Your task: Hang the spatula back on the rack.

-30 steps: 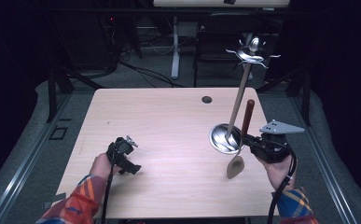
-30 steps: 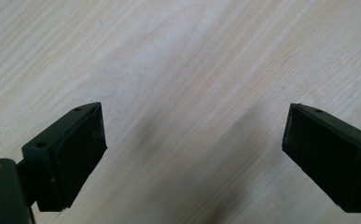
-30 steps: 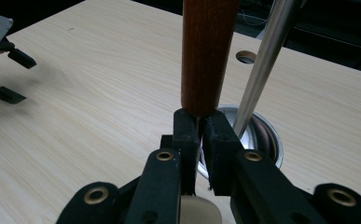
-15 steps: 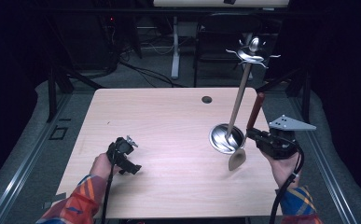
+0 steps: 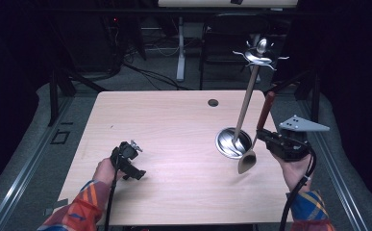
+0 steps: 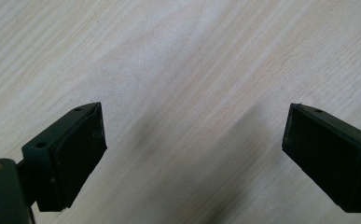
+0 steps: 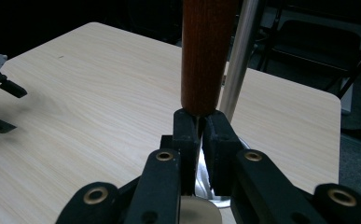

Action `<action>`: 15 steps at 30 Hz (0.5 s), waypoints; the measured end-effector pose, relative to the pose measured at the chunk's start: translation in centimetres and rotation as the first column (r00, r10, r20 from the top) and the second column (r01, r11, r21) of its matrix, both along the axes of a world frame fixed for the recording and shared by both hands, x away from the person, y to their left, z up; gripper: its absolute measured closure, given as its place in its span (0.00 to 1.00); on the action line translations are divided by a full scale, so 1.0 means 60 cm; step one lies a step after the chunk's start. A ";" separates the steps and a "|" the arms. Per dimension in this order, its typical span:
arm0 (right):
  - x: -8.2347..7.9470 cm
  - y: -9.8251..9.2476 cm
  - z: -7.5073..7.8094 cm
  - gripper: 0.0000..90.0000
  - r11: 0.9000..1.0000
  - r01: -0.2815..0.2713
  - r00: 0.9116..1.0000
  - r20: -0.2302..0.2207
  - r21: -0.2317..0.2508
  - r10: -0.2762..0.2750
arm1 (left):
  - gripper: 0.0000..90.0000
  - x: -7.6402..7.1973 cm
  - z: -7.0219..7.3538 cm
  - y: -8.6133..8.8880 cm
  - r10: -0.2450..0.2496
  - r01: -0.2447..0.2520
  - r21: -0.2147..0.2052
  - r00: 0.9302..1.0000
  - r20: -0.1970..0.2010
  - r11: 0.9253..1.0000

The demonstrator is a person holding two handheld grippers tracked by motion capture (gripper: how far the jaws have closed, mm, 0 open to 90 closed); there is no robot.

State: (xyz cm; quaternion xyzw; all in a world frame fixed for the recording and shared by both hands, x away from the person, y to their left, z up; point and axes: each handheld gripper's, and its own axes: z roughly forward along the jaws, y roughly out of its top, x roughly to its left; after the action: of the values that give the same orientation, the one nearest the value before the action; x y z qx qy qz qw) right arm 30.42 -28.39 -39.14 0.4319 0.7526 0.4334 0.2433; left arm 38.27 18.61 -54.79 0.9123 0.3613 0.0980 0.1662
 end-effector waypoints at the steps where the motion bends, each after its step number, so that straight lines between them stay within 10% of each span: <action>1: 0.000 -0.001 0.001 0.94 1.000 0.004 1.000 -0.002 -0.001 -0.004 | 0.07 0.000 0.000 0.000 0.000 0.000 0.000 1.000 0.000 1.000; 15: 0.003 -0.002 0.014 0.94 0.999 0.046 0.997 0.060 0.010 -0.047 | 0.07 0.000 0.000 -0.001 0.001 -0.001 0.000 1.000 -0.005 1.000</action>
State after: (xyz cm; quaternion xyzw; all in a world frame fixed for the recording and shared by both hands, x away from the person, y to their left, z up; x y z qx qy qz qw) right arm 30.62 -28.50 -38.31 0.4371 0.7330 0.4434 0.2740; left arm 38.25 18.56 -54.82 0.9124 0.3621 0.0957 0.1653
